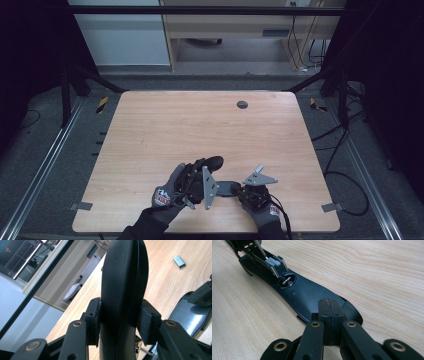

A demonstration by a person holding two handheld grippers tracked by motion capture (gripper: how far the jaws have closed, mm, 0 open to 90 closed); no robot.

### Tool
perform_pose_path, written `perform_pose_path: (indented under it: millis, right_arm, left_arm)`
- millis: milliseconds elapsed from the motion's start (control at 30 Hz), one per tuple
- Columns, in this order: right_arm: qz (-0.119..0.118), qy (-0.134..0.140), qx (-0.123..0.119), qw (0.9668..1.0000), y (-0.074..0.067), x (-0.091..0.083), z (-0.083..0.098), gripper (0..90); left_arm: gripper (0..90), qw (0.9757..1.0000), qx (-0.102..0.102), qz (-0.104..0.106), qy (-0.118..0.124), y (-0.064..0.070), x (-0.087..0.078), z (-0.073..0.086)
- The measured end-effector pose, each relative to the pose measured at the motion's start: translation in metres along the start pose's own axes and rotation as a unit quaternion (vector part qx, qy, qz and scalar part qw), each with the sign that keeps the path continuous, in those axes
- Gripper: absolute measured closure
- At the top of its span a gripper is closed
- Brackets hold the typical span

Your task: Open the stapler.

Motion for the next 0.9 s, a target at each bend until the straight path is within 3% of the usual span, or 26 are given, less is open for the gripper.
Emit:
perform_pose_path:
  millis: [267, 500, 900]
  right_arm:
    - [0.002, -0.001, 0.0, 1.0, 0.0, 0.0, 0.0, 90.0]
    - [0.002, -0.002, 0.001, 1.0, 0.0, 0.0, 0.0, 90.0]
    - [0.003, -0.003, 0.004, 1.0, 0.0, -0.001, 0.0, 90.0]
  left_arm:
    - [58.6, 0.9995, -0.028, -0.01, 0.009, -0.012, -0.01, 0.002]
    - [59.0, 0.999, -0.04, -0.017, 0.011, -0.019, -0.015, 0.004]
    - [59.2, 0.9952, -0.091, -0.028, 0.024, -0.035, -0.026, 0.01]
Point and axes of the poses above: each handheld gripper's, and its own axes: x roughly forward along the jaws, z roughly out of its underside, y roughly to its right, the point moved 5 cm from there along x, roughly forward along the jaws, and after that the axes turned 13 degrees about y, right-handed, at the moved point
